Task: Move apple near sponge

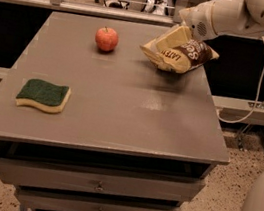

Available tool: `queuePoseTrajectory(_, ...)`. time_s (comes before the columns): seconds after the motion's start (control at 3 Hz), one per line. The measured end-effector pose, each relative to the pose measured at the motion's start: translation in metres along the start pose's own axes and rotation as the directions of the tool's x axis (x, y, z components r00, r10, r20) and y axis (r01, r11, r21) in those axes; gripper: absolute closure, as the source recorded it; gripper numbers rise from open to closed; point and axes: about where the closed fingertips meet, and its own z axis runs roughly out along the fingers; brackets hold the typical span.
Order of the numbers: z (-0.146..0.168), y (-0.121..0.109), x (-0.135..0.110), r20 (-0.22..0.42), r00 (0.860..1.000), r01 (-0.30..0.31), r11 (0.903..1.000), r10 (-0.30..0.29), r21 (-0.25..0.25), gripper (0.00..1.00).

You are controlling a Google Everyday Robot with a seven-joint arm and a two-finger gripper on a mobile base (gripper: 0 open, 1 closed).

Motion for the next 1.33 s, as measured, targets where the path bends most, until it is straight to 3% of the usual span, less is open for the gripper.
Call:
queuePoseTrajectory(0.67, 0.056, 0.006, -0.019, -0.015, 1.000, 0.005, 0.9996, -0.006, -0.027, 0.00)
queuePoseTrajectory(1.33, 0.105, 0.010, -0.019, 0.001, 0.999, -0.033, 0.9989, 0.033, -0.032, 0.00)
